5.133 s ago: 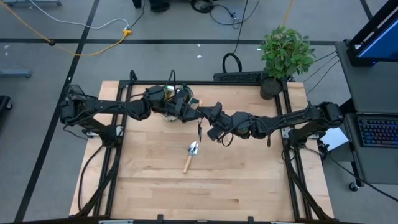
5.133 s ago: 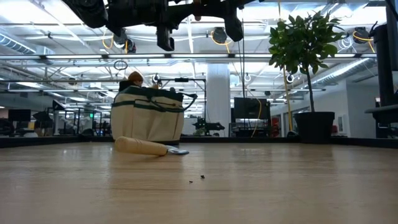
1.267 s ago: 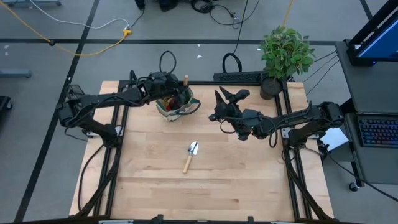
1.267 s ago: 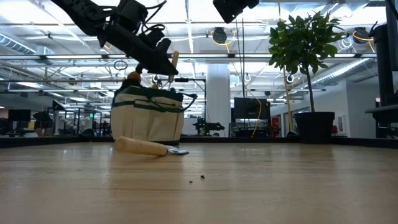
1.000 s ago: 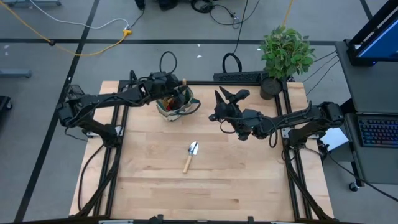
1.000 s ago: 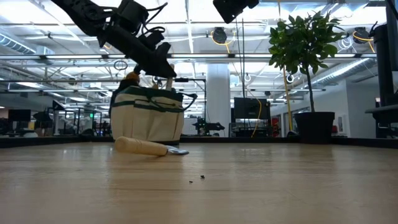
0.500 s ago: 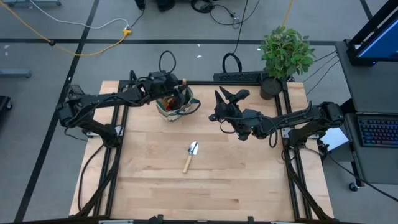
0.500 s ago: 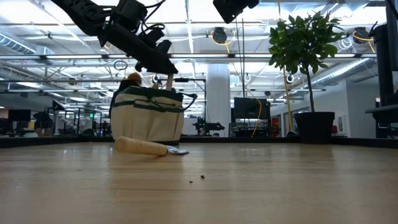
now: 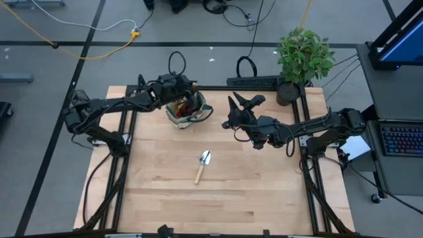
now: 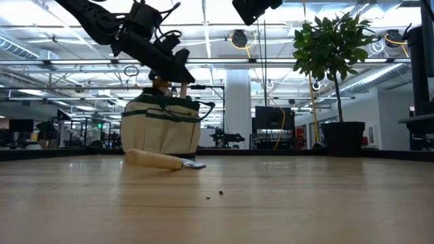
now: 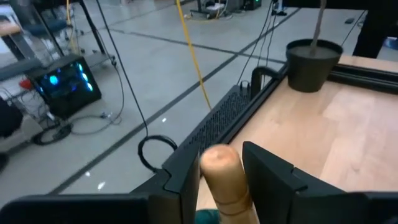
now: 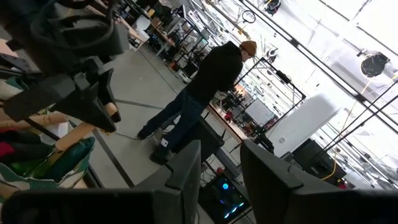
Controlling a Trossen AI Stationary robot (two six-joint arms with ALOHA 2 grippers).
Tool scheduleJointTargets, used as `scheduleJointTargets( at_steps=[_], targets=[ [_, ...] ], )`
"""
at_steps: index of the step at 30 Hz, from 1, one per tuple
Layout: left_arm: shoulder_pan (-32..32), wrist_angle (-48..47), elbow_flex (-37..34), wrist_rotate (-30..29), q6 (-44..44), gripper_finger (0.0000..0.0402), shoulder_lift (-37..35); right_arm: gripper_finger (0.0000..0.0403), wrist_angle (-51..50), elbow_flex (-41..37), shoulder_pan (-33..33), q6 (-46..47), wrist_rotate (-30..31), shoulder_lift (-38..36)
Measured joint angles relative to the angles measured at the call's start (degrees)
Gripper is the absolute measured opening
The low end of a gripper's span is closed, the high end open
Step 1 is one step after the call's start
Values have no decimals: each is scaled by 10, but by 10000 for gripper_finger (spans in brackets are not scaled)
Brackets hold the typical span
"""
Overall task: Pick & Place Garden tools in Gardening bag
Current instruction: Put the right trowel into the gardening bag
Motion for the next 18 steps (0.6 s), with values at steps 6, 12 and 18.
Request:
scheduleJointTargets(
  at_steps=[6, 12, 18],
  targets=[
    [4, 1, 0, 9, -23, 96, 11, 105, 0, 0, 0, 0, 0, 0],
    [5, 10, 0, 17, -9, 63, 10, 105, 0, 0, 0, 0, 0, 0],
    [-2, 34, 0, 25, 22, 63, 9, 105, 0, 0, -1, 0, 0, 0]
  ],
)
